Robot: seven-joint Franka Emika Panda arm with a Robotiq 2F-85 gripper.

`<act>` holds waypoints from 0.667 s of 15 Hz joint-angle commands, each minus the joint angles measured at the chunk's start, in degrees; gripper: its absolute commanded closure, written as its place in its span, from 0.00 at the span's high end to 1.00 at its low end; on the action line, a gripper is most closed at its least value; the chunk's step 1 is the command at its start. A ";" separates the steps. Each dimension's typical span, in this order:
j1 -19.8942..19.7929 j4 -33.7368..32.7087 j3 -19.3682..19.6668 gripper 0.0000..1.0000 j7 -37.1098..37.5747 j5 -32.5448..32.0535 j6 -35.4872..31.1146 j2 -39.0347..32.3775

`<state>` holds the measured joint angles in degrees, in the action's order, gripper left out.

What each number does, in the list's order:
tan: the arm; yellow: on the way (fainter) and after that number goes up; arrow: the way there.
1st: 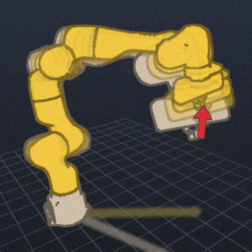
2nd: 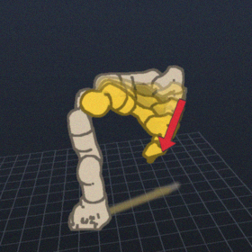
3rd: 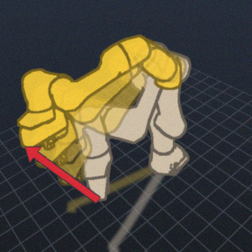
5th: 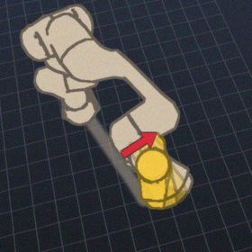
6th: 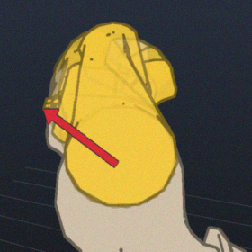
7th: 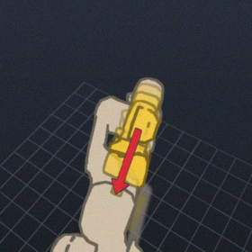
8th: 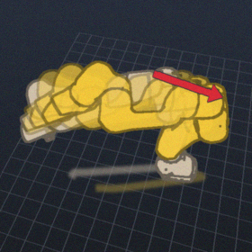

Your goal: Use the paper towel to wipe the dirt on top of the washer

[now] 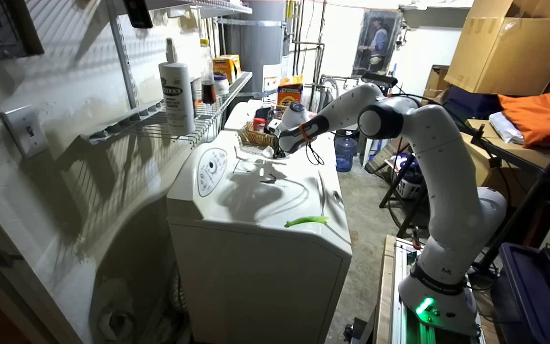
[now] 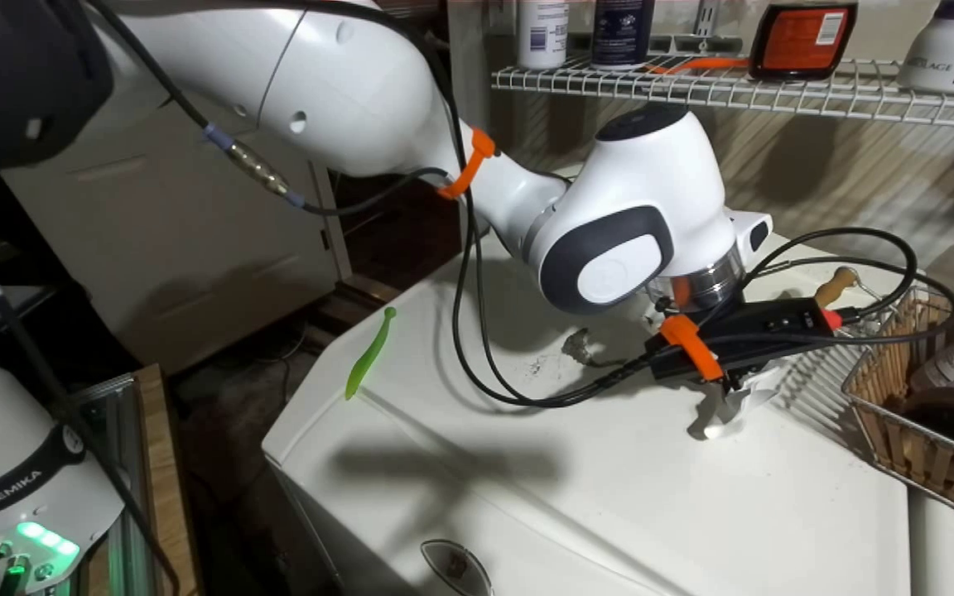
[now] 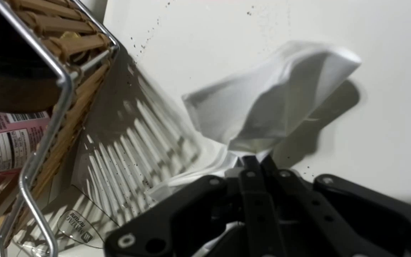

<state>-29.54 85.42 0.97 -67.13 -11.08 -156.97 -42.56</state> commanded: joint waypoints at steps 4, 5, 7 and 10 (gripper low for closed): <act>2.33 -1.78 2.47 0.01 -0.03 -0.05 -0.62 -2.43; 2.39 -1.84 2.60 0.01 -0.07 -0.02 -0.23 -2.60; 2.53 -1.91 2.93 0.01 -0.09 -0.11 -0.26 -3.02; 0.92 -1.65 -0.13 0.01 -2.64 1.79 1.40 -2.94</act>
<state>-27.92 84.98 2.72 -67.33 -11.05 -157.42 -44.41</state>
